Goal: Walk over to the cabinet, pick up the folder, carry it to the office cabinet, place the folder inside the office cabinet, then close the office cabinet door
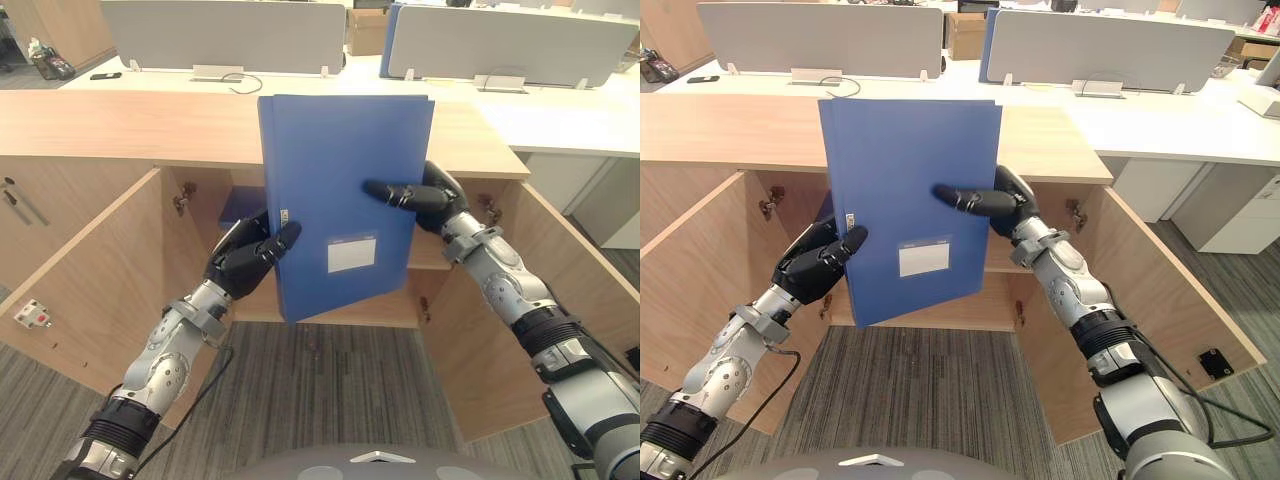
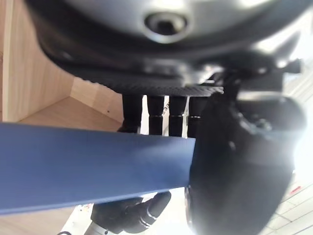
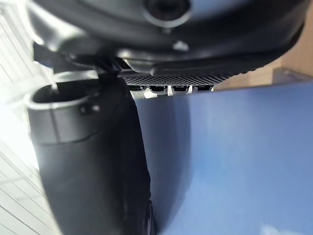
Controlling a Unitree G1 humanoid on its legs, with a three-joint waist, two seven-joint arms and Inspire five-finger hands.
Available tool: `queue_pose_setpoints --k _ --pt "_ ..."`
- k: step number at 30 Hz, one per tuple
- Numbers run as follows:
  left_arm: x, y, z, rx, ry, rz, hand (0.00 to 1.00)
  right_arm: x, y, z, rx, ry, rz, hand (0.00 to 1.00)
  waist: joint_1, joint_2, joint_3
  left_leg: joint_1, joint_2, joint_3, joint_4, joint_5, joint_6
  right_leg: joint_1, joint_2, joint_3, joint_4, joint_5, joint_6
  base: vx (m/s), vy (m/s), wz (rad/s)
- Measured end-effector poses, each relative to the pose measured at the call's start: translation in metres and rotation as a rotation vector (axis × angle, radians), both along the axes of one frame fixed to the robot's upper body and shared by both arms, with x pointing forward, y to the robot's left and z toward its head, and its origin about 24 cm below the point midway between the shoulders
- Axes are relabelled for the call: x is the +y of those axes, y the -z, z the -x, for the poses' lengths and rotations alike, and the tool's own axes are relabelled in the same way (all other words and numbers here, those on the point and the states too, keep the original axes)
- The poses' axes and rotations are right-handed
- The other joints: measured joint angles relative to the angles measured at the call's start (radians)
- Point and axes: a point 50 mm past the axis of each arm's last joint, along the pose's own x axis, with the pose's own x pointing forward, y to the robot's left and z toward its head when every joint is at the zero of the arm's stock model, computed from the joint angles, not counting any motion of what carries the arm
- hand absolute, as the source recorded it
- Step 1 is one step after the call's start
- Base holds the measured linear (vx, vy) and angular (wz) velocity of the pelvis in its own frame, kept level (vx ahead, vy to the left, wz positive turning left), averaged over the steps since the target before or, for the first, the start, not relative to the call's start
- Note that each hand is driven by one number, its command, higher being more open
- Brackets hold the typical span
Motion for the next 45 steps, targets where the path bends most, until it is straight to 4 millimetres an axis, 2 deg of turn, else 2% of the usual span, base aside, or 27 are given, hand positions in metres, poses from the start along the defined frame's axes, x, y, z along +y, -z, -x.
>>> queue_pose_setpoints --k 6,8,9,13,17,20,22,23,25,26,28,30,31,33,35,36,41,45 --pt "0.004 0.003 0.005 0.026 0.063 -0.059 0.00 -0.014 0.028 0.019 0.186 -0.162 0.174 0.00 0.023 -0.009 -0.001 0.003 0.010 0.009 0.000 -0.005 -0.008 0.002 0.008 0.004 -0.002 0.000 0.000 -0.02 -0.040 -0.03" --pt "0.003 0.004 0.006 0.036 0.071 -0.064 0.00 -0.014 0.037 0.027 0.227 -0.194 0.176 0.00 0.025 -0.013 -0.002 0.004 0.013 0.012 0.001 -0.004 -0.011 0.002 0.011 0.004 -0.002 -0.001 -0.001 -0.02 -0.042 -0.02" --pt "0.002 0.006 0.006 0.043 0.078 -0.066 1.00 -0.017 0.040 0.034 0.241 -0.199 0.165 0.00 0.028 -0.013 -0.003 0.006 0.013 0.013 0.001 -0.004 -0.012 0.004 0.011 0.004 -0.002 -0.001 -0.001 0.00 0.000 0.00" --pt "-0.005 0.013 0.013 0.067 0.149 -0.083 1.00 -0.025 0.052 0.049 0.301 -0.193 0.164 0.00 0.029 -0.017 -0.007 0.016 0.015 0.016 0.000 -0.019 -0.024 0.015 0.011 0.006 -0.002 -0.006 -0.007 -0.03 -0.017 -0.02" --pt "-0.020 0.025 0.024 0.099 0.251 -0.094 1.00 -0.022 0.089 0.079 0.463 -0.210 0.117 0.00 0.027 -0.021 -0.007 0.014 0.020 0.017 0.000 -0.021 -0.028 0.013 0.016 0.006 -0.002 -0.008 -0.010 -0.04 -0.036 -0.02" --pt "-0.020 0.042 0.038 0.159 0.229 -0.088 1.00 -0.013 0.119 0.105 0.572 -0.177 0.012 0.00 0.023 -0.017 -0.004 0.013 0.025 0.017 0.000 -0.018 -0.023 0.010 0.025 0.008 -0.002 -0.012 -0.015 0.00 -0.051 -0.03" --pt "-0.019 0.071 0.045 0.264 0.104 -0.077 1.00 -0.005 0.152 0.124 0.658 -0.036 -0.152 0.00 0.018 -0.003 0.008 0.008 0.025 0.009 0.000 -0.011 -0.025 0.002 0.027 0.003 -0.002 -0.013 -0.015 0.00 -0.050 0.04" --pt "-0.019 0.081 0.047 0.307 0.059 -0.083 1.00 -0.004 0.160 0.127 0.678 0.026 -0.211 0.00 0.012 0.003 0.011 0.002 0.024 0.005 0.000 -0.009 -0.023 -0.002 0.026 0.000 -0.002 -0.013 -0.015 -0.02 -0.042 0.16" --pt "-0.024 0.115 0.059 0.480 -0.086 -0.093 1.00 0.005 0.191 0.143 0.782 0.255 -0.339 0.00 -0.017 0.024 0.024 -0.017 0.019 -0.017 0.001 -0.002 -0.018 -0.010 0.026 -0.019 -0.002 -0.013 -0.014 -0.03 -0.041 0.24" --pt "-0.026 0.121 0.063 0.510 -0.101 -0.109 1.00 0.005 0.198 0.150 0.821 0.307 -0.358 0.00 -0.016 0.026 0.027 -0.017 0.019 -0.018 0.001 -0.002 -0.018 -0.010 0.026 -0.020 -0.002 -0.013 -0.014 -0.02 -0.028 0.13" --pt "-0.025 0.145 0.081 0.637 -0.161 -0.164 1.00 0.006 0.221 0.182 0.954 0.468 -0.413 0.00 -0.017 0.031 0.031 -0.016 0.013 -0.021 0.001 -0.003 -0.018 -0.007 0.026 -0.021 -0.002 -0.016 -0.010 0.00 -0.003 0.02" --pt "-0.021 0.165 0.098 0.759 -0.230 -0.174 1.00 0.008 0.234 0.204 1.040 0.599 -0.521 0.00 -0.029 0.032 0.032 -0.014 0.012 -0.021 0.001 -0.003 -0.018 -0.005 0.026 -0.021 -0.002 -0.016 -0.010 0.00 0.000 0.00" --pt "-0.020 0.179 0.113 0.863 -0.280 -0.178 1.00 0.010 0.240 0.212 1.074 0.712 -0.605 0.00 -0.036 0.034 0.033 -0.010 0.012 -0.018 0.001 -0.003 -0.018 -0.005 0.026 -0.018 0.003 -0.017 -0.009 -0.04 -0.013 -0.06" --pt "-0.021 0.196 0.136 1.005 -0.349 -0.175 1.00 0.002 0.247 0.222 1.098 0.845 -0.654 0.00 -0.046 0.036 0.036 0.001 0.012 -0.011 0.001 -0.003 -0.018 -0.004 0.024 -0.015 0.017 -0.022 -0.007 -0.05 -0.009 -0.07" --pt "-0.020 0.207 0.152 1.106 -0.407 -0.188 1.00 -0.008 0.252 0.232 1.125 0.938 -0.659 0.00 -0.046 0.033 0.039 0.010 0.011 -0.014 0.001 -0.002 -0.017 -0.004 0.021 -0.015 0.032 -0.031 -0.005 -0.08 -0.005 0.03" --pt "-0.013 0.210 0.157 1.144 -0.460 -0.196 1.00 -0.012 0.256 0.239 1.150 0.983 -0.646 0.00 -0.040 0.032 0.045 0.019 0.013 -0.013 0.000 -0.002 -0.017 -0.002 0.020 -0.015 0.041 -0.040 -0.006 -0.10 -0.009 0.04" --pt "0.004 0.223 0.183 1.289 -0.652 -0.188 1.00 -0.018 0.265 0.260 1.257 1.019 -0.518 0.00 -0.034 0.037 0.046 0.019 0.013 -0.018 -0.004 -0.002 -0.023 -0.003 0.007 -0.020 0.045 -0.043 -0.008 -0.08 -0.001 0.04" --pt "0.003 0.226 0.192 1.342 -0.746 -0.135 1.00 -0.017 0.265 0.256 1.268 1.006 -0.494 0.00 -0.031 0.035 0.048 0.018 0.000 -0.043 -0.004 -0.005 -0.018 0.010 -0.008 -0.044 0.048 -0.045 -0.004 -0.03 0.033 0.18"
